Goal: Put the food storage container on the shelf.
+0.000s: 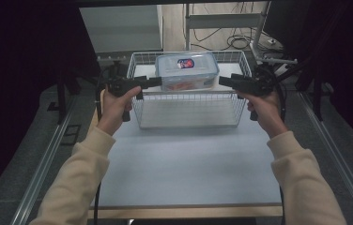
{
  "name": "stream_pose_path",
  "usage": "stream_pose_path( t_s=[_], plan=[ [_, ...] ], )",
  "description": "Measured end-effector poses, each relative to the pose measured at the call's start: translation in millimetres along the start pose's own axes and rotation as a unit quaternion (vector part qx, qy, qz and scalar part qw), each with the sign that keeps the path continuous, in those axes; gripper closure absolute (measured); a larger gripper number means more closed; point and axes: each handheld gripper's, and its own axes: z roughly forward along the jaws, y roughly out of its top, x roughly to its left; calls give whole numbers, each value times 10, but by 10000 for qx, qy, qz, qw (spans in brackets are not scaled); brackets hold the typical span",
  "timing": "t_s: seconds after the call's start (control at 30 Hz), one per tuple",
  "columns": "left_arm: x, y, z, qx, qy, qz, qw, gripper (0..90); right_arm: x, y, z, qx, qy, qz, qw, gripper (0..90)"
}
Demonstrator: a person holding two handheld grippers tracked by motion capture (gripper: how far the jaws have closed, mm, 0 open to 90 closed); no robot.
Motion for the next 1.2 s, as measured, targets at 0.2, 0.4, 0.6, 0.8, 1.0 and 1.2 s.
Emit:
stream_pose_path(
  t_s=[0.2,0.4,0.6,0.8,1.0,1.2],
  plan=[
    [-80,-568,-137,-96,-363,-79,9993,139,167,-427,-263,94,225,-370,9990,274],
    [-96,-1020,-154,7,-534,-59,9986,142,207,-903,-364,187,409,-498,9977,249],
    [-34,-1541,-117,374,-293,144,9988,145,182,-1431,-384,426,487,-578,9962,240],
    [20,-1877,-37,762,-124,253,9967,156,159,-1897,-368,731,377,-727,9940,232],
    [56,-2133,62,1112,109,420,9929,176,152,-2176,-315,1021,312,-732,9916,227],
    [27,-2167,120,1200,128,543,9912,176,151,-2249,-292,1016,215,-818,9912,220]
  ],
)
